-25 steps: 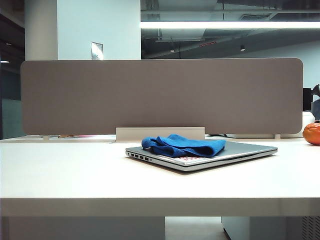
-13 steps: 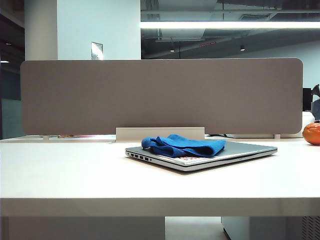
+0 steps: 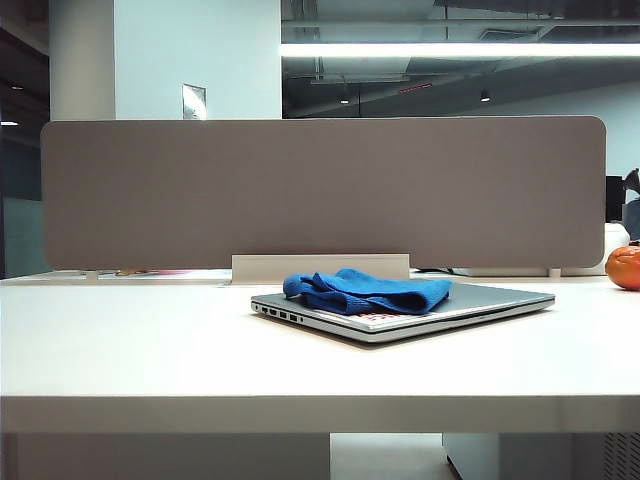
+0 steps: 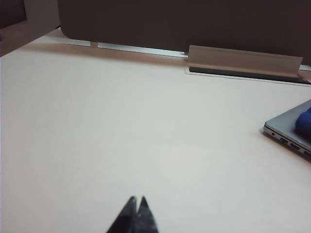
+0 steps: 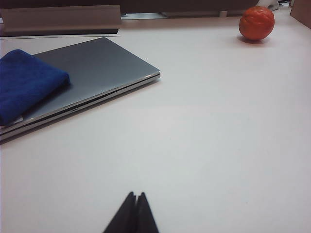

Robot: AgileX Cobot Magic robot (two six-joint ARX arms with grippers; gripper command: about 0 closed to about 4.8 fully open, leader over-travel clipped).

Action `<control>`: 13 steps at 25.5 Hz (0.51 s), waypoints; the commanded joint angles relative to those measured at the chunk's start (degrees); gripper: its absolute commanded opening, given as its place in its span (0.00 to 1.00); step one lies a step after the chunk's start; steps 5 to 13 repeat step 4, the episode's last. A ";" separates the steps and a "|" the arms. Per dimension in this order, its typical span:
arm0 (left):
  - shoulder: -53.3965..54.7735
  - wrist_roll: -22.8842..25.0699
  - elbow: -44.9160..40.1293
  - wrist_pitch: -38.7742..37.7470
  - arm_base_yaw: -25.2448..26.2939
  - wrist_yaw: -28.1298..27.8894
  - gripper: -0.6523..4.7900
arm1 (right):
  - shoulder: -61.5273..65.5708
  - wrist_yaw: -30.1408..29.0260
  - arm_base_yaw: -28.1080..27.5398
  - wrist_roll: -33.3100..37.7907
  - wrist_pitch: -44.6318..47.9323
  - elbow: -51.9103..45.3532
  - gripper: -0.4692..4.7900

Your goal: Pick up the blue rag and put it over the laptop.

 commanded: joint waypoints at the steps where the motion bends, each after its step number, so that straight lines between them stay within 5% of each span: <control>1: 0.07 0.02 0.17 0.74 -0.09 0.28 0.11 | -0.13 -0.07 0.02 -0.20 0.59 -0.22 0.09; 13: 0.07 0.02 0.17 0.74 -0.09 0.28 0.11 | -0.13 -0.07 0.02 -0.20 0.59 -0.22 0.09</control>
